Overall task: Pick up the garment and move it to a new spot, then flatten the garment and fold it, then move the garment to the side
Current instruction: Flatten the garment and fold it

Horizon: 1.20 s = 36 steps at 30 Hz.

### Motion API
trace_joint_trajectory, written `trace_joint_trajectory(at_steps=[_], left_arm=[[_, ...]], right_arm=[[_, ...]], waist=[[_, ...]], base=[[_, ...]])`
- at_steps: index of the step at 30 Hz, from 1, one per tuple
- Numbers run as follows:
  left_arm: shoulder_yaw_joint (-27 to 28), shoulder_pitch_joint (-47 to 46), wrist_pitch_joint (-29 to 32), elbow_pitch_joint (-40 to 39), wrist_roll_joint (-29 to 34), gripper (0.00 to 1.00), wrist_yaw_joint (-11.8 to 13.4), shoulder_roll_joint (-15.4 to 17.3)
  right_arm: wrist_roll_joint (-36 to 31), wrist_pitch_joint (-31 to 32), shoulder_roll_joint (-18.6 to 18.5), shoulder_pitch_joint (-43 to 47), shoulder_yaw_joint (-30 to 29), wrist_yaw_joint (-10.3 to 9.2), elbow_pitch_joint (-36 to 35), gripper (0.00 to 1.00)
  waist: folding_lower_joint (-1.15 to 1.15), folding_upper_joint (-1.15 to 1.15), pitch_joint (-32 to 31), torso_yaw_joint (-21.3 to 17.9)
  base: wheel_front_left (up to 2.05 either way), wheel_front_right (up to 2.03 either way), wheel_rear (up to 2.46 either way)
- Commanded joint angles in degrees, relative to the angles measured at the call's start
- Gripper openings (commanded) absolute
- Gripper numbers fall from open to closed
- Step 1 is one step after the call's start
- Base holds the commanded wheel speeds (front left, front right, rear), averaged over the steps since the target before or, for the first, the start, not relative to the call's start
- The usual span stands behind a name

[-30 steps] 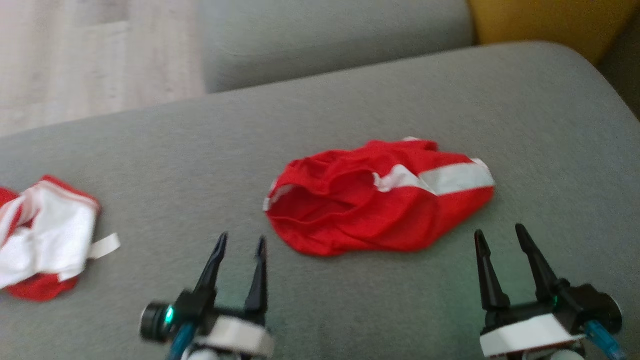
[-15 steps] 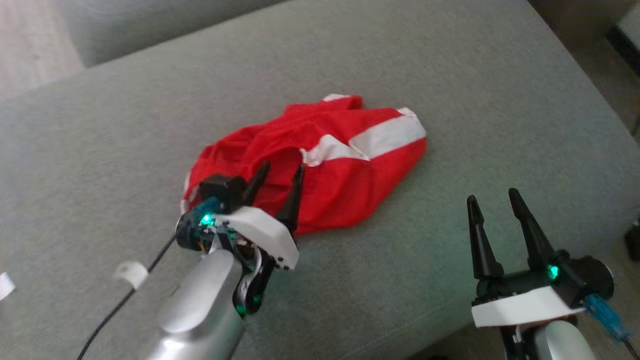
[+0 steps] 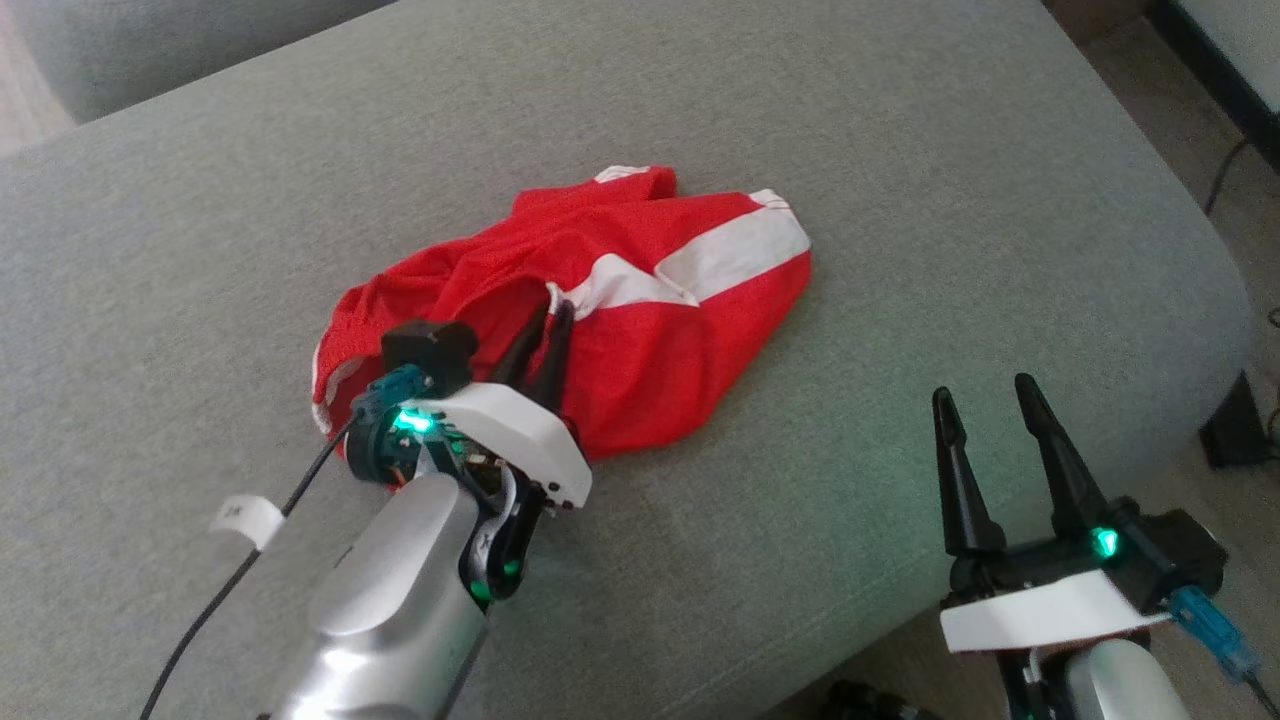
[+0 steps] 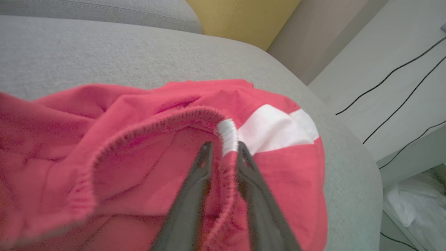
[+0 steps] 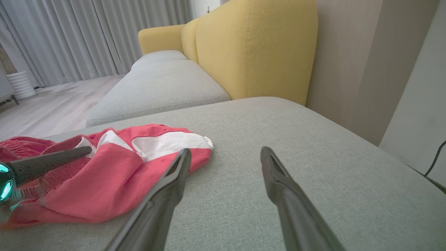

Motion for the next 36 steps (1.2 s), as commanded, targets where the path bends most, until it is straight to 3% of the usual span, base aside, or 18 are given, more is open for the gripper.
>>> trace_joint_trajectory(at_steps=[1, 2, 8, 12, 21, 28, 33, 36], left_arm=[[1.19, -2.65, -0.65, -2.07, -0.33, 0.14, -0.20, 0.02], [0.89, -2.69, -0.73, -2.46, -0.62, 0.00, -0.48, 0.02], [-0.38, -1.81, -1.72, -6.92, -2.06, 0.00, -3.03, 0.24], [-0.32, 1.48, -2.99, -11.94, -2.41, 0.00, -3.68, 2.15], [2.41, 13.34, -2.60, -24.61, -2.45, 0.00, -1.12, 12.32], [6.41, 16.62, -4.03, -27.15, -1.53, 0.00, 1.68, 17.93], [7.08, 16.33, -4.82, -26.79, -1.80, 0.00, 1.75, 18.21], [6.84, 16.33, -5.12, -26.58, -1.83, 0.00, 1.66, 17.97]], right_arm=[[0.29, 0.01, -0.37, -1.66, 0.98, -0.05, -1.75, 1.00], [0.25, 0.01, -0.37, -1.68, 0.85, -0.05, -1.76, 1.00], [-0.32, 0.01, -0.37, -1.73, 0.34, -0.05, -1.78, 1.00], [-0.98, 0.01, -0.37, -1.63, -0.21, -0.05, -1.43, 1.00], [-0.61, 0.01, -0.37, -1.65, -0.42, -0.05, 0.80, 1.00], [3.66, 0.01, -0.37, -2.30, 2.04, -0.05, 3.46, 1.00], [8.18, 0.01, -0.38, -2.57, 5.13, -0.05, 4.96, 1.00], [12.39, 0.01, -2.26, -2.94, 8.76, -0.05, 5.59, 1.00]], waist=[[0.00, 0.00, -0.04, 0.47], [0.00, 0.00, -0.07, 0.91], [0.00, 0.00, -0.42, 5.64], [0.00, 0.00, -1.23, 10.85], [0.00, 0.00, -2.58, 23.19], [0.00, 0.00, -3.38, 29.86], [0.00, 0.00, -3.93, 31.74], [0.00, 0.00, -4.34, 32.33]], base=[[0.00, 0.00, 0.00], [0.00, 0.00, 0.00], [0.00, 0.00, 0.00], [0.00, 0.00, 0.00], [0.00, 0.00, 0.00], [0.00, 0.00, 0.00], [0.00, 0.00, 0.00], [0.00, 0.00, 0.00]])
